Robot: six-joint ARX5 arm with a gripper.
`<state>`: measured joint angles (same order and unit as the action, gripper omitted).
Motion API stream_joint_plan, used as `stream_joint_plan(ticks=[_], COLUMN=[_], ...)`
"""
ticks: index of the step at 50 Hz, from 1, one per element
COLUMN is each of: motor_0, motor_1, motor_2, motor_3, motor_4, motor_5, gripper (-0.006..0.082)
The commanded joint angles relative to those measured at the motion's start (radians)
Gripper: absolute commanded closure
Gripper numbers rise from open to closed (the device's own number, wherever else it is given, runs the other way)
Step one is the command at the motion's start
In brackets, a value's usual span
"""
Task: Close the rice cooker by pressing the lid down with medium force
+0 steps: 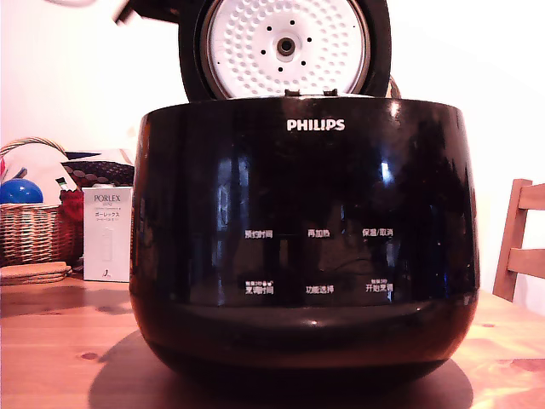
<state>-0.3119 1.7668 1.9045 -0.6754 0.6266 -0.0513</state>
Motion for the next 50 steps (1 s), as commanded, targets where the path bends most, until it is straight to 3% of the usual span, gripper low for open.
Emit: stream_joint_plan(ticks=[1,9,26,43,50], motor_0=[-0.007,-0.022,-0.121,-0.259,-0.308], motor_1=[0.008,0.006,0.004,0.004,-0.015], motor_2=[-0.002,0.0,0.0,0.0,0.0], motor_3=[-0.002,-0.084,-0.293,-0.448,-0.48], motor_4=[0.04,0.159,0.168,0.001,-0.119], motor_5=[-0.018,-0.029,0.019,0.088,0.107], gripper=[0.0788,0.0788,0.0788,0.0788,0.0788])
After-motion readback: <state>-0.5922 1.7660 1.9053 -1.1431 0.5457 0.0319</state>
